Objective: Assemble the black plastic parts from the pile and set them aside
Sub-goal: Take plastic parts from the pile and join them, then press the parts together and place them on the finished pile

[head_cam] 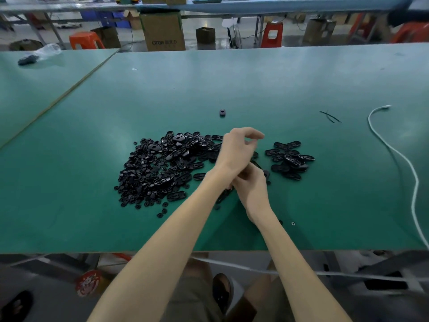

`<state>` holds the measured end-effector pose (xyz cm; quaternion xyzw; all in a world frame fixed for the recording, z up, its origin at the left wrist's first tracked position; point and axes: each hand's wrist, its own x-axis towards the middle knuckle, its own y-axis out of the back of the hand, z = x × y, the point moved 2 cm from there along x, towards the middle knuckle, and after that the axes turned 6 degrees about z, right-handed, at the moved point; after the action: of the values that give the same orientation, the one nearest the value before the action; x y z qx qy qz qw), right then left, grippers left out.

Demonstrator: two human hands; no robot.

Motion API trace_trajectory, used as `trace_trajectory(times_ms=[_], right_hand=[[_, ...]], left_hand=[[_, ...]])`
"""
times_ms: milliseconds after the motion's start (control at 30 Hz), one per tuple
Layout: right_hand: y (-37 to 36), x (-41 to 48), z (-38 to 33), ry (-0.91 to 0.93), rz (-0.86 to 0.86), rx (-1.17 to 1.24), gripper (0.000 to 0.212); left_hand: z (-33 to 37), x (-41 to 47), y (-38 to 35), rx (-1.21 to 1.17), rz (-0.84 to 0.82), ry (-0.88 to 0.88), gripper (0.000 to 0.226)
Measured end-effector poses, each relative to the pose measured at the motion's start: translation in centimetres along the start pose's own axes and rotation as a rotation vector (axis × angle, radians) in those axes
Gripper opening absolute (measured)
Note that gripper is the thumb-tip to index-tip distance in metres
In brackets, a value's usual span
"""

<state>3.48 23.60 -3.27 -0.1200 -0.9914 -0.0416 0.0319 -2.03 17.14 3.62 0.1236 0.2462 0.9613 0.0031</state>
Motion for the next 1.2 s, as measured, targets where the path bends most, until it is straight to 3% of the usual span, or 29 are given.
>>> trace_trajectory(times_ms=[100, 267, 367, 533, 700, 933, 1100, 1200], right_hand=[[0.1, -0.1, -0.2, 0.015, 0.009, 0.083, 0.006], [-0.1, -0.1, 0.1, -0.001, 0.006, 0.105, 0.005], [-0.1, -0.2, 0.1, 0.001, -0.001, 0.12, 0.005], [0.0, -0.3, 0.1, 0.009, -0.008, 0.113, 0.005], [0.0, -0.3, 0.2, 0.006, -0.011, 0.125, 0.006], [-0.2, -0.3, 0.2, 0.05, -0.093, 0.126, 0.014], [-0.2, -0.2, 0.4, 0.056, -0.098, 0.114, 0.012], [-0.2, -0.1, 0.5, 0.042, -0.072, 0.137, 0.011]], left_hand=[[-2.0, -0.1, 3.5, 0.081, 0.051, 0.002, 0.023], [-5.5, -1.2, 10.1, 0.339, 0.035, 0.014, 0.02], [-7.1, -2.3, 12.7, 0.432, -0.072, 0.083, 0.011], [-7.9, -3.9, 11.5, 0.524, -0.231, 0.037, 0.023], [-8.5, -4.2, 10.0, 0.629, -0.153, -0.057, 0.017], [-8.1, -4.5, 10.0, 0.268, -0.116, -0.016, 0.008], [-7.7, -4.9, 10.5, 0.183, -0.128, -0.013, 0.009], [-8.2, -4.7, 11.9, 0.245, -0.022, 0.018, 0.01]])
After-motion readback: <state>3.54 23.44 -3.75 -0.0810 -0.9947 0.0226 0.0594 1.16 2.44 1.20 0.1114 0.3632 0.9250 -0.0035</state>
